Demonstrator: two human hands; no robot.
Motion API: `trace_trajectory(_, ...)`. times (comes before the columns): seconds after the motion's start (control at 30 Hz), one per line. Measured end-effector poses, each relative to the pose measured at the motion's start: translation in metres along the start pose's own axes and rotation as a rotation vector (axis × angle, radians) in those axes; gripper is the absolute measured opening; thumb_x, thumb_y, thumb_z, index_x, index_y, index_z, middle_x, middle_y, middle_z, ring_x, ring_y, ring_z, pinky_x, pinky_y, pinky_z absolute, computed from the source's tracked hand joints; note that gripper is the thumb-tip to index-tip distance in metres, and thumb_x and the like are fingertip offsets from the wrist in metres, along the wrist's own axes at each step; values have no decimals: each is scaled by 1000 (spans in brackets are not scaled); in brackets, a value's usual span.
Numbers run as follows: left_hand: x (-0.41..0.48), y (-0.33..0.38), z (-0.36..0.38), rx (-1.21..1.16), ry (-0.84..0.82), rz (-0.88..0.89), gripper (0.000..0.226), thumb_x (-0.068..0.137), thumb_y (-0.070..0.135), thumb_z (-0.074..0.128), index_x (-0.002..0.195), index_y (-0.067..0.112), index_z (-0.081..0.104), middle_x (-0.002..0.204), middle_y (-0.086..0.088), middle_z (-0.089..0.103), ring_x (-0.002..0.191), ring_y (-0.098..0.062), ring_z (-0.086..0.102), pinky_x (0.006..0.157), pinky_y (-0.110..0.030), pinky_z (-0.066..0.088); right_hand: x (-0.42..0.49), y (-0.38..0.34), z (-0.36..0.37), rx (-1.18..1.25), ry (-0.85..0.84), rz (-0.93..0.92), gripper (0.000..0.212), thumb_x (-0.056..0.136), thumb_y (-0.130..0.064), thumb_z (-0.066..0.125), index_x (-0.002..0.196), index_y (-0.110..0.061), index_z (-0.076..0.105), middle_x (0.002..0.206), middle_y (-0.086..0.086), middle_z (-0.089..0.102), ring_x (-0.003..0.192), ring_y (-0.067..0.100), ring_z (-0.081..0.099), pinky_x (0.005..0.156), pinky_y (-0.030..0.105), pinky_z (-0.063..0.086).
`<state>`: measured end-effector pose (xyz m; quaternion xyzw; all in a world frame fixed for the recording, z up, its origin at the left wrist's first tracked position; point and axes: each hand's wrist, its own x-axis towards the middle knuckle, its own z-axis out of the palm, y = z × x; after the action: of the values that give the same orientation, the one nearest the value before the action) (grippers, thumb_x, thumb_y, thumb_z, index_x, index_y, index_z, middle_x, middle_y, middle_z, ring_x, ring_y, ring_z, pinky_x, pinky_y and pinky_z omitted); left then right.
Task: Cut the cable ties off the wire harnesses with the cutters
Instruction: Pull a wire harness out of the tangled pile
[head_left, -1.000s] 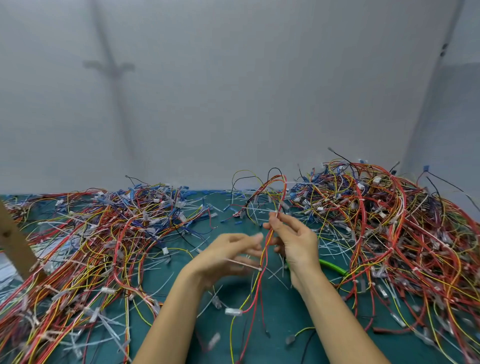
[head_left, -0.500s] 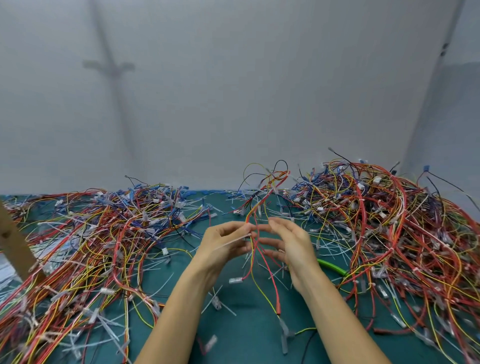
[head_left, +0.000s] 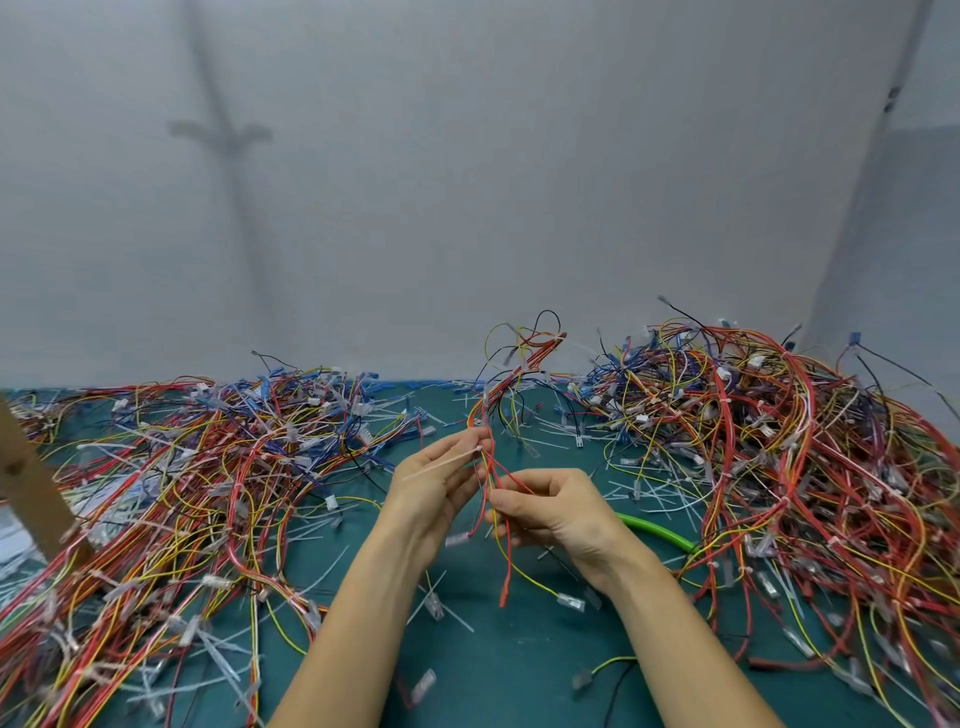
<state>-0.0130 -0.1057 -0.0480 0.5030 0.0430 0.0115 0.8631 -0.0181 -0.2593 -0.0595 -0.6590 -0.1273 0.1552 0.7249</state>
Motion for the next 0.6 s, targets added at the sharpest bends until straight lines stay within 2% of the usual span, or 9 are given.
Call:
trace_trajectory(0.1, 0, 5, -5, 101, -29, 6, 14, 81, 16, 69, 92, 15, 78, 91, 1, 75, 64, -7, 64, 62, -16, 55, 2, 1, 3, -1, 41, -20, 18, 80, -32, 75, 83, -14, 76, 81, 7, 75, 72, 18, 72, 64, 24, 57)
trace_trajectory(0.17, -1, 9, -11, 180, -74, 8, 18, 81, 16, 69, 95, 21, 80, 88, 5, 73, 66, -7, 60, 65, -17, 52, 4, 0, 6, 22, 138, -33, 32, 82, -43, 69, 93, -14, 73, 90, 4, 76, 79, 22, 74, 66, 27, 58)
trace_trajectory(0.3, 0, 9, -15, 367, -49, 48, 31, 89, 7, 58, 101, 29, 78, 80, 12, 67, 75, -9, 52, 69, -22, 45, 10, -2, -2, 118, 366, -130, 48, 77, -51, 64, 110, -15, 65, 104, 1, 75, 96, 17, 72, 87, 33, 54)
trace_trajectory(0.37, 2, 9, -14, 443, 41, 92, 37, 85, 1, 54, 94, 25, 80, 83, 9, 69, 77, -11, 49, 68, -23, 42, 10, -3, -7, 197, 435, -171, 53, 74, -50, 66, 114, -15, 64, 106, -1, 75, 100, 15, 71, 93, 33, 51)
trace_trajectory(0.47, 4, 11, -17, 591, 130, 208, 46, 77, -4, 44, 65, 23, 79, 70, 5, 69, 68, -10, 48, 62, -20, 41, 11, -3, -13, 427, 492, -166, 50, 82, -47, 63, 111, -7, 65, 106, 7, 74, 98, 22, 72, 90, 34, 52)
trace_trajectory(0.57, 3, 10, -25, 887, 60, 262, 35, 65, 16, 44, 42, 25, 68, 72, -9, 65, 66, -10, 50, 69, -27, 40, 12, -3, -15, 559, 468, -91, 40, 95, -40, 56, 111, -4, 63, 101, 11, 75, 86, 22, 74, 78, 31, 56)
trace_trajectory(0.6, 2, 9, -29, 992, 8, 243, 30, 58, 21, 42, 39, 26, 65, 69, -7, 61, 65, -9, 50, 70, -29, 38, 13, -2, -15, 565, 478, -63, 35, 96, -35, 57, 109, -4, 64, 97, 10, 76, 78, 19, 74, 71, 29, 56)
